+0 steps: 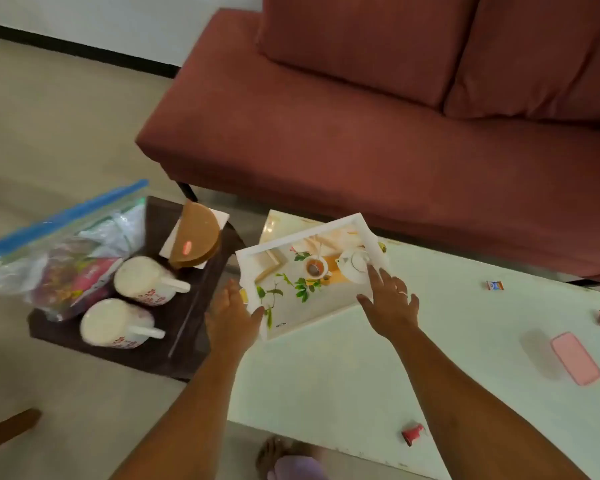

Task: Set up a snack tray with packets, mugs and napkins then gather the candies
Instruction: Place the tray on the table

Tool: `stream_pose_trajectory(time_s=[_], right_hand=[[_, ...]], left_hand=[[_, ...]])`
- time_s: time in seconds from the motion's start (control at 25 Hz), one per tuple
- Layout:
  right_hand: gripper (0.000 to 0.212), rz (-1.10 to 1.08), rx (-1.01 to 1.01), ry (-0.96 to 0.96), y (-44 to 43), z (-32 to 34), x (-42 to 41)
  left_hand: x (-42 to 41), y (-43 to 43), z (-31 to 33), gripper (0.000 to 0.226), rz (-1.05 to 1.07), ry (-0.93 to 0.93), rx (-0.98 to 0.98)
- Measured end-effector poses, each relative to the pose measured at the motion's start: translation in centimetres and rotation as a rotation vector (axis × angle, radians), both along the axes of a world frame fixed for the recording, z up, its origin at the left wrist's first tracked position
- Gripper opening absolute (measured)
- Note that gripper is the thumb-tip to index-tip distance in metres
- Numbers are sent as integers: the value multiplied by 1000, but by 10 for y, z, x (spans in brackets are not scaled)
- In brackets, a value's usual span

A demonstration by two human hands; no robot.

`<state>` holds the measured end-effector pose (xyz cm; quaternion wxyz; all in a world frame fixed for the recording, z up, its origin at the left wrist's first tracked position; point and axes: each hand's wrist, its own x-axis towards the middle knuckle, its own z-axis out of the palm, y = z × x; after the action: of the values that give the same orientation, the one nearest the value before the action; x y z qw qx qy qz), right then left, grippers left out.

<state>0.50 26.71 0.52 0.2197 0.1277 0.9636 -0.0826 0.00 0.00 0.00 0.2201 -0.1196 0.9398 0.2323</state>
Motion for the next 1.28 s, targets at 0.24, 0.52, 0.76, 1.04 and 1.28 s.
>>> stream_pose_trajectory(time_s=[0.24,0.52,0.76,1.04,1.28], right_hand=[[71,-298,-81,-29,62,-107,-70],[70,-522,-237,43,70,-168,-120],[59,-715,-300,193,85,-169,-88],[53,-1042,-225,309,129,-158,51],[49,-1200,-207,241,136,-166,111]], left_hand=[[-51,7,-134,86,407,-150,293],[-54,3,-192,55,394,42,125],[-55,16,-176,38,461,112,233],[-51,87,-144,48,169,123,181],[-25,119,-152,52,57,54,143]])
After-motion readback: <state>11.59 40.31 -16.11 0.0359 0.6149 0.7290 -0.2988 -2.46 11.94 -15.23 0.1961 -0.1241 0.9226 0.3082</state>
